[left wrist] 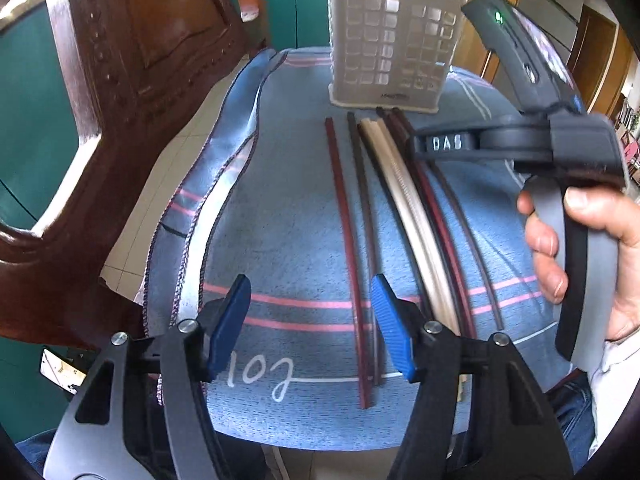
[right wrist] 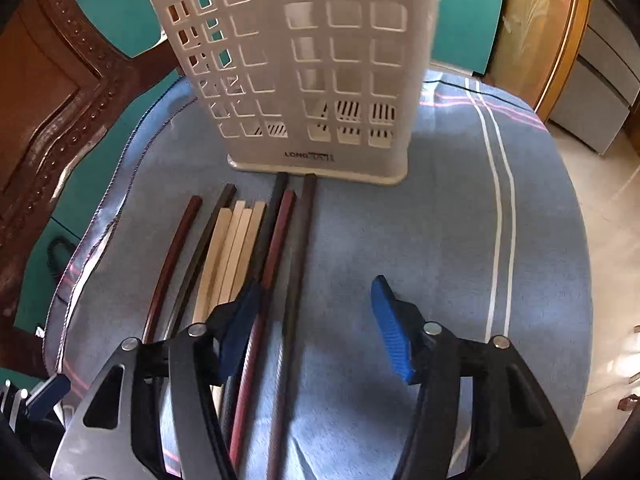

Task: Organize utensils
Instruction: 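Close the right tool on a dark brown chopstick and lift it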

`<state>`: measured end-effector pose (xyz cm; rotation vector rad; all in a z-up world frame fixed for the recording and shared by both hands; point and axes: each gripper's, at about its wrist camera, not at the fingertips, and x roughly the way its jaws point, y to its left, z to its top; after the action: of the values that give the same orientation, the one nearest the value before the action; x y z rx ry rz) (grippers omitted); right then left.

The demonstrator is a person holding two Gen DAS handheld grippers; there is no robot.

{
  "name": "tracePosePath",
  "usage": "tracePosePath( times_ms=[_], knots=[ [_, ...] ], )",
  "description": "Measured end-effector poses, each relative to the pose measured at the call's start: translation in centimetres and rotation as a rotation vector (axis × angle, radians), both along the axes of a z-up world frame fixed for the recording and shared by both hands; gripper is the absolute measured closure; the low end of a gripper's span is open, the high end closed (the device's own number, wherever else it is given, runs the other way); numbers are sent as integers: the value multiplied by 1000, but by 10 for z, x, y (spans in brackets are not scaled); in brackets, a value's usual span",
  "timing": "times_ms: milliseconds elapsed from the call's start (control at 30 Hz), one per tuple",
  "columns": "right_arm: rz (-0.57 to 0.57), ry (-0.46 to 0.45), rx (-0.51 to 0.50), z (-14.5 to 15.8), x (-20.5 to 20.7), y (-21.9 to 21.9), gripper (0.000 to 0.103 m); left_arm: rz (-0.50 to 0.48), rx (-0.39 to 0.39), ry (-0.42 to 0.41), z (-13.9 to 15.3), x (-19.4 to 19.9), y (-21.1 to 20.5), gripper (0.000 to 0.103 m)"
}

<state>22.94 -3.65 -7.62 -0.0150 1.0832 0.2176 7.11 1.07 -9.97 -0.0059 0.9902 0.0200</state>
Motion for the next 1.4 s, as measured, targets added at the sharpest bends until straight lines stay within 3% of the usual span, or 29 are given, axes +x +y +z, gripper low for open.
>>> tracePosePath(
  times_ms=[100, 200, 367, 533, 567, 833, 933, 1000, 1067, 1100, 1233, 1333, 1400],
  knots=[
    [-17, 5, -1, 1, 0, 3, 45, 0, 5, 13, -5, 4, 2, 40],
    [-26, 9, 15, 4, -2, 0, 58, -5, 6, 18, -6, 4, 0, 39],
    [-16, 22, 68, 11, -14, -17, 88, -19, 12, 24, -10, 8, -6, 37],
    [-22, -3, 42, 14, -23, -24, 93, -27, 24, 38, -16, 10, -11, 36],
    [-34, -13, 31, 16, -25, -27, 102, -27, 25, 39, -17, 12, -12, 36],
    [-168, 41, 34, 15, -31, -82, 102, -28, 30, 41, -20, 14, -13, 31],
    [-174, 31, 95, 18, -30, -93, 101, -28, 31, 43, -20, 14, -17, 30],
    [-145, 22, 140, 22, -31, -93, 90, -31, 30, 44, -21, 16, -20, 30],
    [-113, 10, 174, 25, -34, -91, 66, -36, 32, 43, -22, 17, -21, 29],
    [-103, 9, 177, 22, -31, -81, 64, -38, 34, 41, -22, 18, -23, 28],
    [-83, 26, 144, 7, -16, -40, 64, -36, 23, 36, -23, 19, -20, 27],
    [-62, 34, 111, 9, -19, -33, 88, -36, 4, 30, -22, 21, -18, 27],
    [-58, 46, 121, 9, -21, -34, 90, -31, -25, 5, -17, 21, -14, 27]
  ],
)
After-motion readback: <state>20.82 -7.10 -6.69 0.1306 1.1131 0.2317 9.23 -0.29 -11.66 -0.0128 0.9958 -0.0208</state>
